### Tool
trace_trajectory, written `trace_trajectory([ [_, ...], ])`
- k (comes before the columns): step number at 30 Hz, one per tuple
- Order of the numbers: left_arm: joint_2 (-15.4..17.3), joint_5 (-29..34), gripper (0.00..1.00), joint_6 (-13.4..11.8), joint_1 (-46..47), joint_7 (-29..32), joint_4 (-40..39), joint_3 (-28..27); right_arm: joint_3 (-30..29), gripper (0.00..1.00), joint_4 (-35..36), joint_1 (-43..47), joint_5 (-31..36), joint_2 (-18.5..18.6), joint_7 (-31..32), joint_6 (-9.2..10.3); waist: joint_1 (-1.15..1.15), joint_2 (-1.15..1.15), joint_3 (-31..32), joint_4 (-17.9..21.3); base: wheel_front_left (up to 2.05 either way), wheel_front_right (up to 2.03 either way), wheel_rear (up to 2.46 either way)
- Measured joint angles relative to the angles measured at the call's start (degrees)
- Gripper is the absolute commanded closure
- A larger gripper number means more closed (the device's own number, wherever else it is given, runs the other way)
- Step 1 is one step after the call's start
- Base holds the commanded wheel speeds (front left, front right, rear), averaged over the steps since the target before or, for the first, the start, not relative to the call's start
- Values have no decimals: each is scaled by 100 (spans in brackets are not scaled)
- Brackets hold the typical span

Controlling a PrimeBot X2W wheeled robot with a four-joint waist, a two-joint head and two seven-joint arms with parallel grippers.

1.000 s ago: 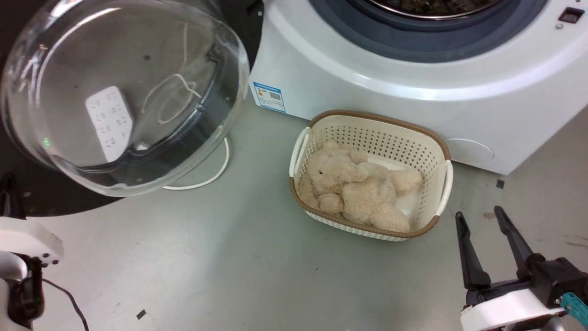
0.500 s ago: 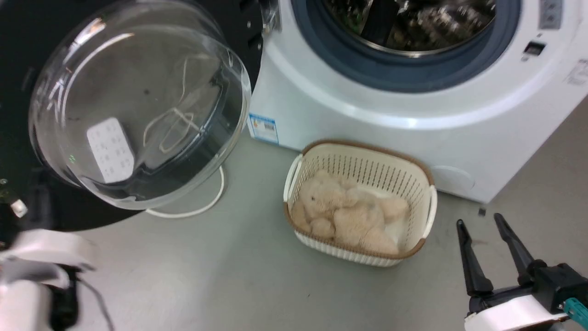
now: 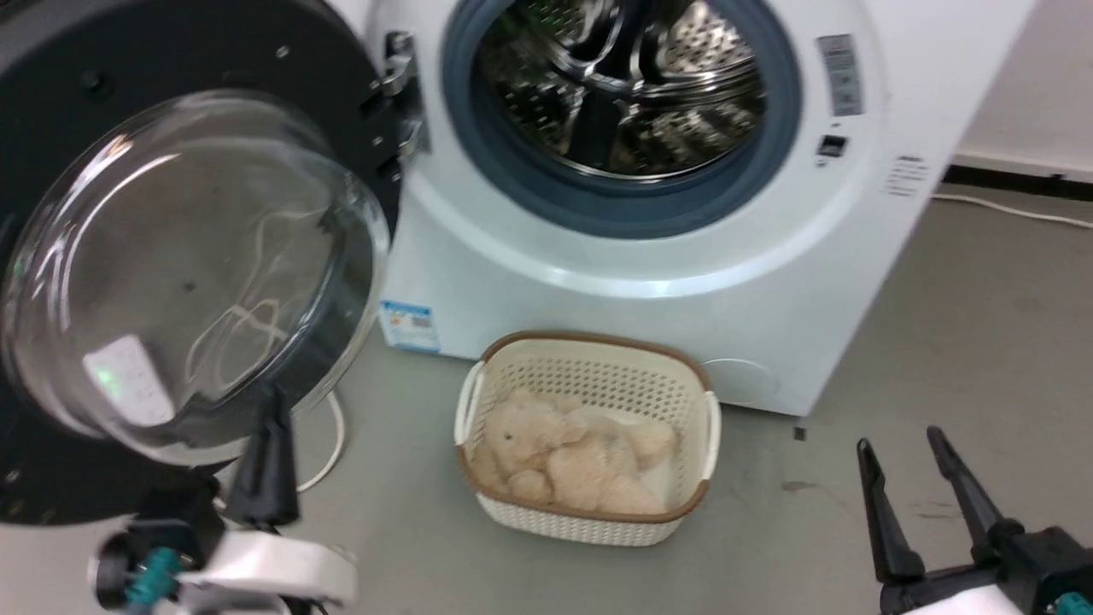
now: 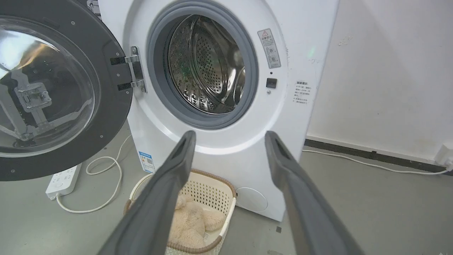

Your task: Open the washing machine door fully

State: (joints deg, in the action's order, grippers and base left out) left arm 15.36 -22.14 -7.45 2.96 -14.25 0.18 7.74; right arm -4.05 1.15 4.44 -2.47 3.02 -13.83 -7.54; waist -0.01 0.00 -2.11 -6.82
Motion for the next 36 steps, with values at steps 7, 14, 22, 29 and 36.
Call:
trace_trajectory([
  [7, -204, 324, 0, -70, -387, -29, 48, 425, -126, 0, 14, 152, -22, 0, -44, 0, 0, 0, 211, 390, 0, 0, 0],
  [14, -377, 694, 0, -222, -627, -43, 77, 689, -55, 0, -48, 274, -74, 0, -66, 0, 1, 0, 267, 580, 0, 0, 0],
  [22, -386, 720, 0, -183, -631, -5, 387, 825, -19, 0, -171, 273, -107, -1, -68, 0, 1, 0, 272, 558, 0, 0, 0],
  [29, -381, 686, 0, -146, -616, 94, 499, 859, 8, 0, -229, 272, -107, -1, -89, 0, 1, 0, 259, 549, 0, 0, 0],
  [36, -375, 687, 0, -169, -584, 93, 497, 865, 19, 0, -234, 269, -108, -1, -90, 0, 1, 0, 236, 564, 0, 0, 0],
])
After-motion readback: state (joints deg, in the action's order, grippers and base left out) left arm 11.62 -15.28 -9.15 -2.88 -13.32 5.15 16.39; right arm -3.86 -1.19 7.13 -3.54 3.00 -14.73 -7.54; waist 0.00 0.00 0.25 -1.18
